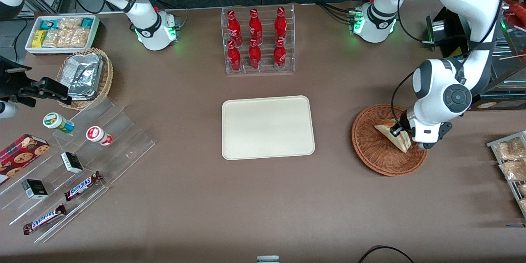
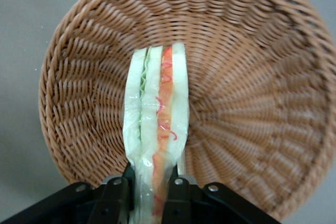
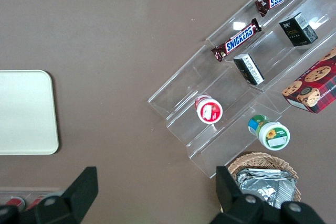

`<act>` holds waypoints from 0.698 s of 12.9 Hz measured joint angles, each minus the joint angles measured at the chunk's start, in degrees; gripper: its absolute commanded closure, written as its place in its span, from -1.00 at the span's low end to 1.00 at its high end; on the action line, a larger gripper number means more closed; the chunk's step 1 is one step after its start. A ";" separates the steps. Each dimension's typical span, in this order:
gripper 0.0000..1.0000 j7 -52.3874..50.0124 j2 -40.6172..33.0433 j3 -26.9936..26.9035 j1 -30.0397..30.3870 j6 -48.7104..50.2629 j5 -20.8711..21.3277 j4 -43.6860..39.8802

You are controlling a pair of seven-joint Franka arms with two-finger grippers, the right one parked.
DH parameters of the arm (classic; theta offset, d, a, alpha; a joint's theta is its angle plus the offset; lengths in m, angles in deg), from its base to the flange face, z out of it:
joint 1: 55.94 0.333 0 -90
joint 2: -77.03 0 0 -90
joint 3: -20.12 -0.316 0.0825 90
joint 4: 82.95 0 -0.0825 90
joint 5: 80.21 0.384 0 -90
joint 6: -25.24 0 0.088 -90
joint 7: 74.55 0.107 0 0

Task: Place sandwich from basket to tray
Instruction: 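Lift the sandwich and carry it toward the cream tray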

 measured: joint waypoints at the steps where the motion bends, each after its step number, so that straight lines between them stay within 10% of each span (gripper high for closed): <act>1: 1.00 0.00 -0.10 0.29 -1.59 2.93 0.01 -2.37; 9: 1.00 3.37 5.12 1.37 -19.90 15.42 -0.41 -19.30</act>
